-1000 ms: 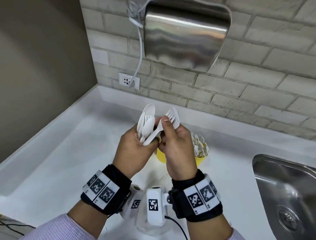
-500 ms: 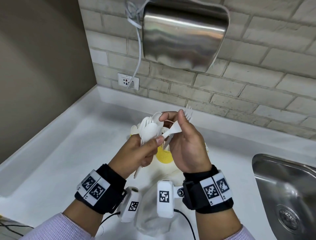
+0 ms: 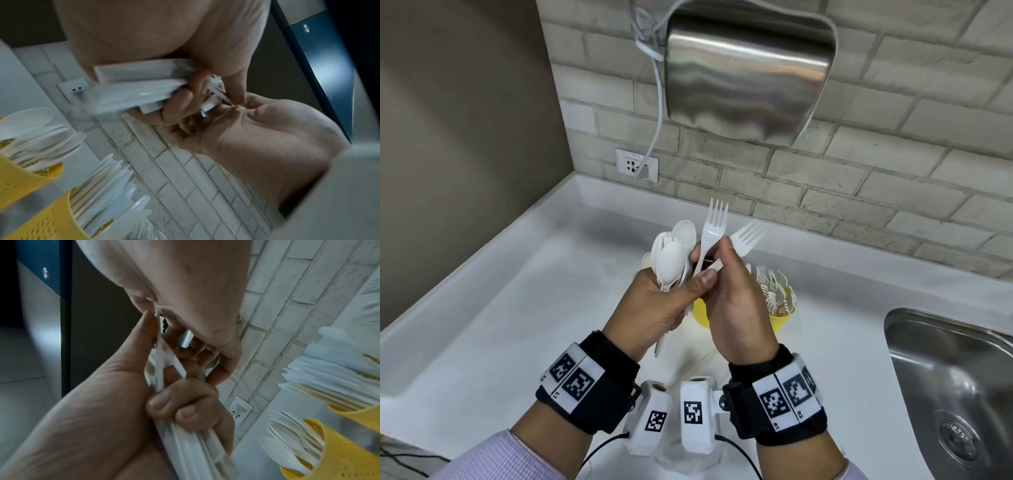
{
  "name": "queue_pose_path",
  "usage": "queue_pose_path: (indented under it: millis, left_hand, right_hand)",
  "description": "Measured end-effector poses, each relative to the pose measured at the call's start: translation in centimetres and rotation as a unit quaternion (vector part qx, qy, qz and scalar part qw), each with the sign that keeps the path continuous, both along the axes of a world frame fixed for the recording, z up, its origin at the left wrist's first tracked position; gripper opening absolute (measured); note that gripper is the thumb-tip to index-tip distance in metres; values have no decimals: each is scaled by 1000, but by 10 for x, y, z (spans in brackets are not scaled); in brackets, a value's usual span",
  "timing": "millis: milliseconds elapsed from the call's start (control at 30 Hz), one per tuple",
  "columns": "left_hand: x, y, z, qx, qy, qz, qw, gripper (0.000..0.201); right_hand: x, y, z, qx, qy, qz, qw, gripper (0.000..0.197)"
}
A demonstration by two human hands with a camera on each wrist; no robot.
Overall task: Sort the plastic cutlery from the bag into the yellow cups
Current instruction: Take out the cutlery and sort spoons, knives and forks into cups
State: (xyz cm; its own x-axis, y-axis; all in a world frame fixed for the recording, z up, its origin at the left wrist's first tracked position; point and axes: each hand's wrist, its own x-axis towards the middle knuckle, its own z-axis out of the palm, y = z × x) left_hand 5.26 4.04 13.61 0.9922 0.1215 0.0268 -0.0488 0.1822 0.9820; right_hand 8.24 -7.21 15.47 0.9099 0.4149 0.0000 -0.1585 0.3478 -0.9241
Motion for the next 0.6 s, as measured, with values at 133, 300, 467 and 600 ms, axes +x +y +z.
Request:
queue_pose_path:
  millis: [133,300,467,600]
  left_hand:
    - [-1,1,0,28,-10,-5,1000,69]
    - [-4,0,3,49,-14,-4,999,67]
    - [-4,2,2,67,-19,11,997,34]
    - [-3,6,0,48,-22,15,998,49]
  right_hand:
    - [3,-3,-2,-13,-45,-77,996,45]
    - [10,-10,2,-24,-87,-103,991,40]
    - [14,-21,14,93,-40,-95,990,38]
    - [18,-31,22,82,-10,-131,988,44]
